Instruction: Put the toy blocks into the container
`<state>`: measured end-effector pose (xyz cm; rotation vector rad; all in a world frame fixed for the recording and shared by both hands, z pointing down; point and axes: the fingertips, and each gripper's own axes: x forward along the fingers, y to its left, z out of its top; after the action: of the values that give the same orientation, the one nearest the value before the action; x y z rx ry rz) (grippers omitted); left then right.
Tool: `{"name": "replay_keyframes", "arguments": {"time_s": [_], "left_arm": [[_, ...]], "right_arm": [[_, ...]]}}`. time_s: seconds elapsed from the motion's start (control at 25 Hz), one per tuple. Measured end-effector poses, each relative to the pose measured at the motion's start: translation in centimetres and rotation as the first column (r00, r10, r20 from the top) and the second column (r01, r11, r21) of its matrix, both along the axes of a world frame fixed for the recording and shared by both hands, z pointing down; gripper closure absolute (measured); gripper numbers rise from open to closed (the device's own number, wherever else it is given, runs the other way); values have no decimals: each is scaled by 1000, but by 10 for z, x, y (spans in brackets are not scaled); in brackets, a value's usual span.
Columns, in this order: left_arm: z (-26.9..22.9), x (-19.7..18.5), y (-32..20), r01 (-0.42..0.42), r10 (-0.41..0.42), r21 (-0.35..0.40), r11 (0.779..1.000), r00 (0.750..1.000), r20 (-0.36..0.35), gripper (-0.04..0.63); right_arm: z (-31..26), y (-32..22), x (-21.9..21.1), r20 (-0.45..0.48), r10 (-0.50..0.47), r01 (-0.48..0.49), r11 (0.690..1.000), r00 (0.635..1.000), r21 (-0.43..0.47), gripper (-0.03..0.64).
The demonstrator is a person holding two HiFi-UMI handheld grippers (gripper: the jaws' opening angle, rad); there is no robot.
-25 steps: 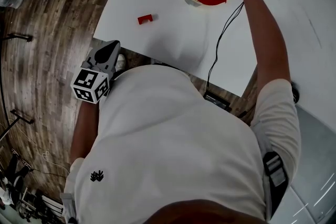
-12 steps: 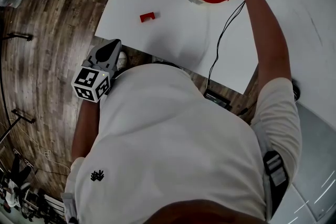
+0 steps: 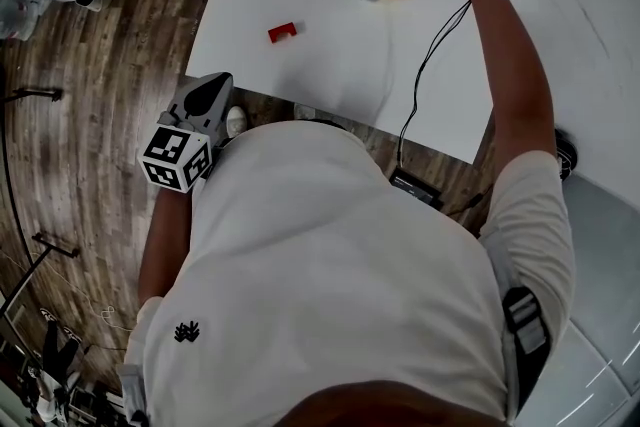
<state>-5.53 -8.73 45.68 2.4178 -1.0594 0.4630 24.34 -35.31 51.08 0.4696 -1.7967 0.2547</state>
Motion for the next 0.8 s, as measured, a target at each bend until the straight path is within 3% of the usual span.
{"name": "replay_keyframes", "arguments": {"time_s": [0.4, 0.8], "left_arm": [[-2, -12, 6, -107, 108, 25, 994, 994, -35, 589], [-2, -33, 18, -193, 195, 38, 980, 979, -59, 589]], "right_arm": [[-57, 49, -18, 35, 7, -11, 996, 999, 90, 341], [-64, 142, -83, 108, 4, -14, 996, 994, 89, 354]]}}
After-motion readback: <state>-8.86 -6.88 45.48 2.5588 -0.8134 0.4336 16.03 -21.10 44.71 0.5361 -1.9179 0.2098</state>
